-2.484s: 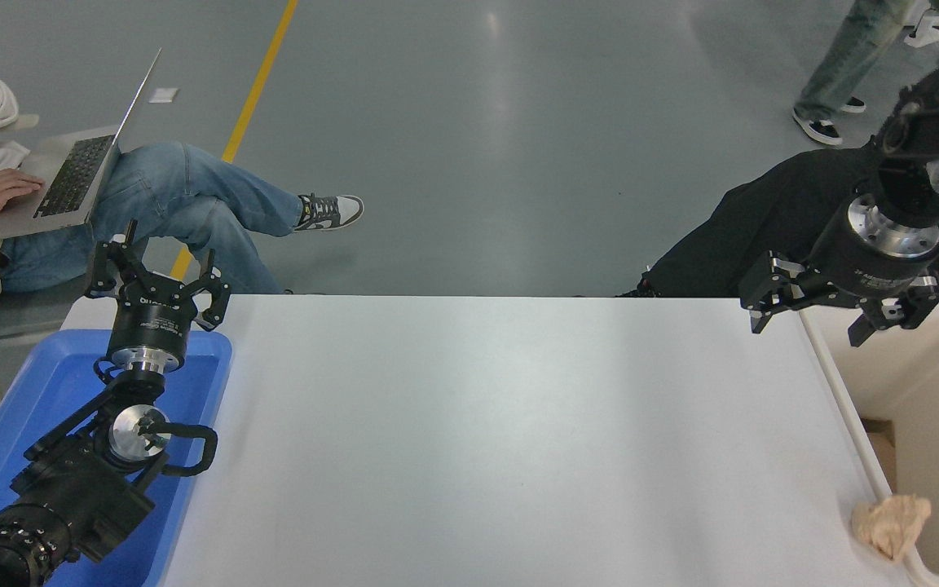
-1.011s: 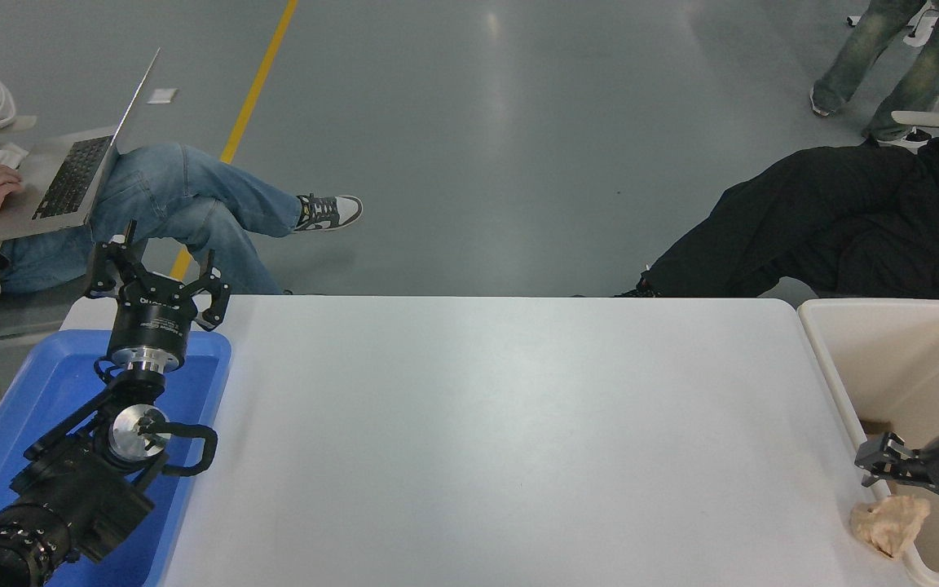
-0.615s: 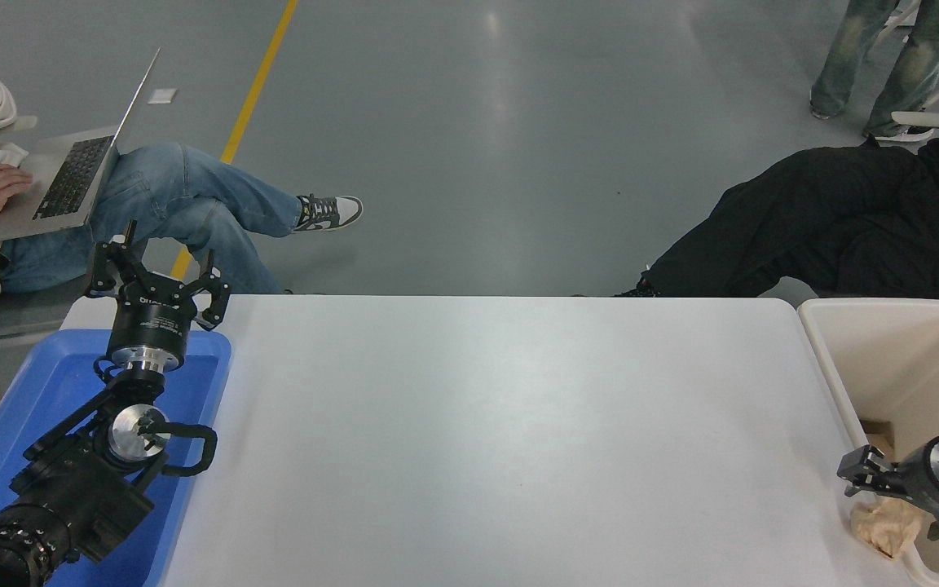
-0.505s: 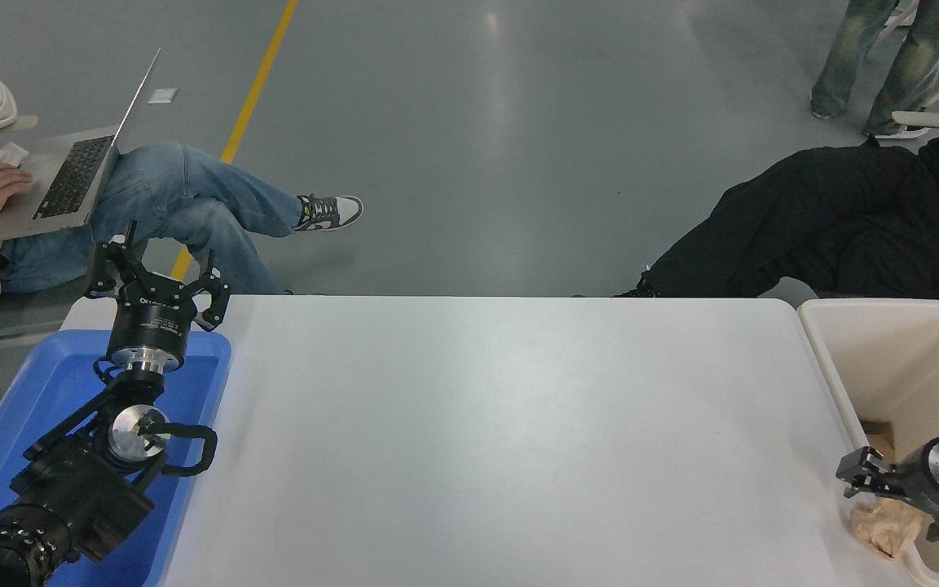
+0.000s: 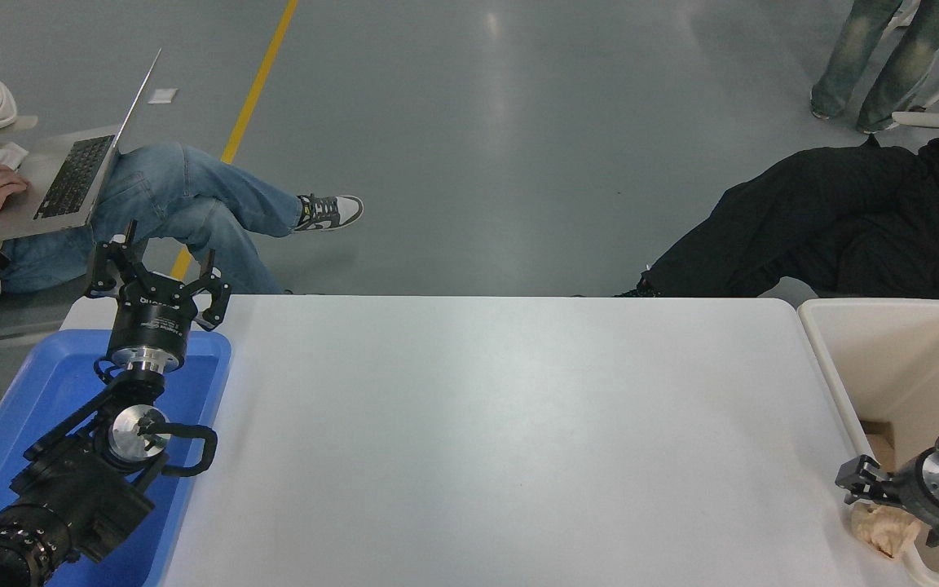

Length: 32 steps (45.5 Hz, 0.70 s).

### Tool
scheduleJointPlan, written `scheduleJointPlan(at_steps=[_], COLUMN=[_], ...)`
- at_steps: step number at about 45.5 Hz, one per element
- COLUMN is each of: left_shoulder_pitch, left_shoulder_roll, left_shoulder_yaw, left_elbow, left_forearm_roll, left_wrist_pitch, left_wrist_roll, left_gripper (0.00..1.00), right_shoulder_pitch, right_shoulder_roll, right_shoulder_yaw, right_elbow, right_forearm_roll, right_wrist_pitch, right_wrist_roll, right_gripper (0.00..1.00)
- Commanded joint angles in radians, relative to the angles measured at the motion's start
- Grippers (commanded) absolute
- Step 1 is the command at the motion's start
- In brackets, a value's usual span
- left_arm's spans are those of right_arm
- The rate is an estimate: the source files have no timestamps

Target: Pick up paper ball place in dustbin

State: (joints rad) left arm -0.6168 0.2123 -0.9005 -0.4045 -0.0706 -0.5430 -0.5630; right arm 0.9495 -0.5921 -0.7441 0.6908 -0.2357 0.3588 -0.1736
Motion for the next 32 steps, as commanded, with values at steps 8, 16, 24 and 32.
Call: scheduleJointPlan(at_steps=[8, 16, 24, 32], left_shoulder_pitch=[0.0, 0.0, 0.0, 0.0], left_shoulder_roll=[0.001, 0.001, 0.001, -0.001], left_shoulder_yaw=[0.0, 0.0, 0.0, 0.0], left_elbow=[0.001, 0.0, 0.0, 0.001], left_forearm_roll=[0.0, 0.0, 0.0, 0.0], left_wrist_pitch=[0.0, 0.0, 0.0, 0.0], left_wrist_roll=[0.0, 0.0, 0.0, 0.0], left_gripper=[0.99, 0.99, 0.99, 0.99], right_shoulder_pitch=[-0.021, -0.014, -0.005, 0.012], right_shoulder_roll=[-0.009, -0.009, -0.008, -0.012], right_shoulder_yaw=[0.012, 0.014, 0.014, 0.012], right_elbow=[0.009, 0.01, 0.013, 0.013], right_forearm_roll=[0.142, 0.159, 0.164, 0.164], right_wrist_pitch=[-0.018, -0.018, -0.018, -0.018], right_wrist_roll=[-0.001, -0.001, 0.0, -0.001], right_gripper=[0.0, 0.0, 0.0, 0.0])
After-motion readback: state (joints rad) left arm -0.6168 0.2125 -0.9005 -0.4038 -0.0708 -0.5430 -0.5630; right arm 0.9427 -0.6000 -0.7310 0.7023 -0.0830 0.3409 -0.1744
